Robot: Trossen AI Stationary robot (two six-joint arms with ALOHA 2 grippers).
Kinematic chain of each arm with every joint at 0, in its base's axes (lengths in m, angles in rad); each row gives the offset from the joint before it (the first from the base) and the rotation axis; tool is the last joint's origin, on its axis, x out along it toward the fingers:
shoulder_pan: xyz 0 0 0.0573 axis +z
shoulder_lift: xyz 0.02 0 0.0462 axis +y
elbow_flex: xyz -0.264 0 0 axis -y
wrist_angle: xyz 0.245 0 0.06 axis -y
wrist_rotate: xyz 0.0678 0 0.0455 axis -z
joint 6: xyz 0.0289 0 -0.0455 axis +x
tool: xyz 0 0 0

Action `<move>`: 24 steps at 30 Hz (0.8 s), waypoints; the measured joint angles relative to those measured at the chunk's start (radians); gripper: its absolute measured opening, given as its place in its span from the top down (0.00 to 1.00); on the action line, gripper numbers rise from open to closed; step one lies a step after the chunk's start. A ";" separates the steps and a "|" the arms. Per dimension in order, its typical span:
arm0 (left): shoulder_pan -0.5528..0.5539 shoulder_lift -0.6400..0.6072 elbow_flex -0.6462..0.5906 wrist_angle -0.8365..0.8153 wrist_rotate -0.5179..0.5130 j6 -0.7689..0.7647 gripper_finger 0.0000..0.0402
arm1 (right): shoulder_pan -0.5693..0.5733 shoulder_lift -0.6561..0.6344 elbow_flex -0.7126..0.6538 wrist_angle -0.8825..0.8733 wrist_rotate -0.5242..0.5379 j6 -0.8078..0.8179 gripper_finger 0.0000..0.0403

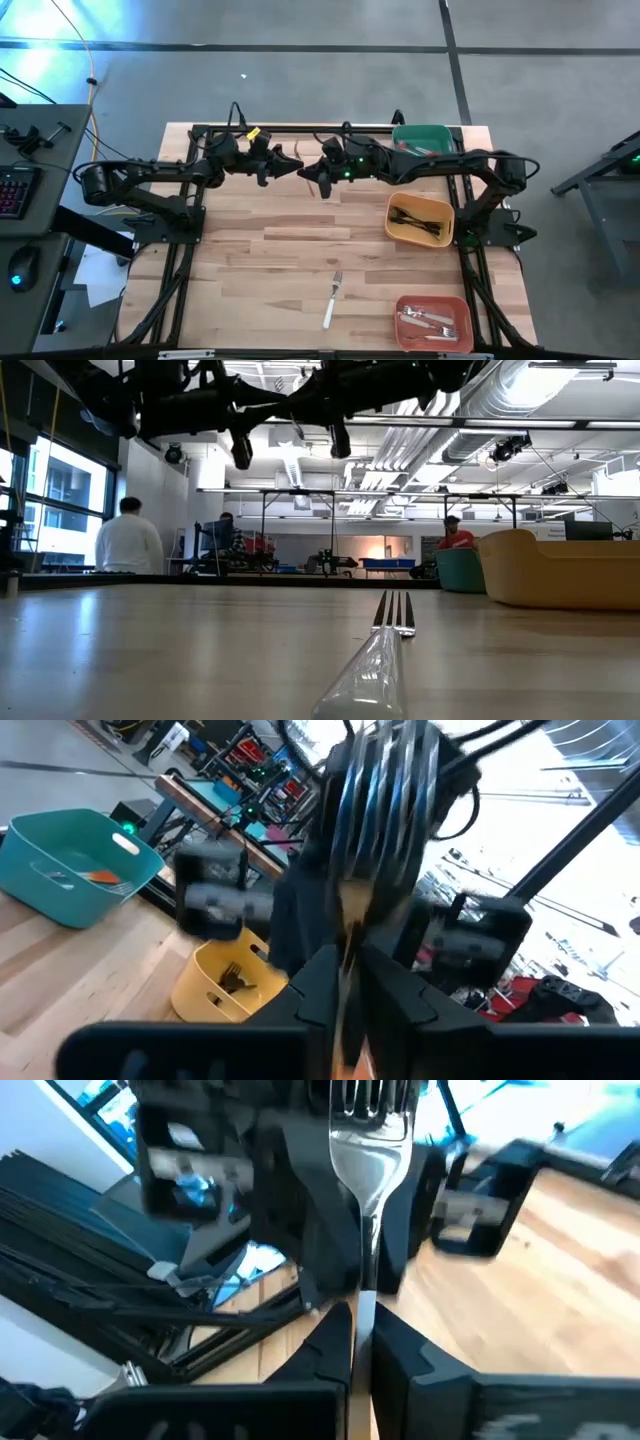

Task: Sort silverware by color (type)
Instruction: Put the orange fork into the green bin

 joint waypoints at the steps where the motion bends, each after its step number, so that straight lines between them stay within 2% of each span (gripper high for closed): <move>1: 0.000 0.000 0.000 -0.003 0.000 -0.001 0.91 | -0.004 -0.009 0.000 -0.005 0.002 -0.004 0.99; 9: 0.000 0.000 0.000 -0.008 -0.004 -0.001 0.78 | -0.056 -0.111 0.000 -0.145 0.008 -0.066 1.00; 14: 0.000 0.000 0.000 -0.015 -0.004 0.002 0.75 | -0.111 -0.209 0.000 -0.332 0.013 -0.133 1.00; 18: 0.000 0.000 0.000 -0.018 -0.004 0.002 0.76 | -0.178 -0.303 0.001 -0.603 0.028 -0.246 1.00; 22: 0.000 0.000 0.000 -0.034 -0.004 0.009 0.77 | -0.266 -0.373 0.001 -0.965 0.180 -0.454 1.00; 24: 0.000 0.000 0.000 -0.039 -0.004 0.009 0.77 | -0.328 -0.388 -0.009 -1.087 0.253 -0.546 1.00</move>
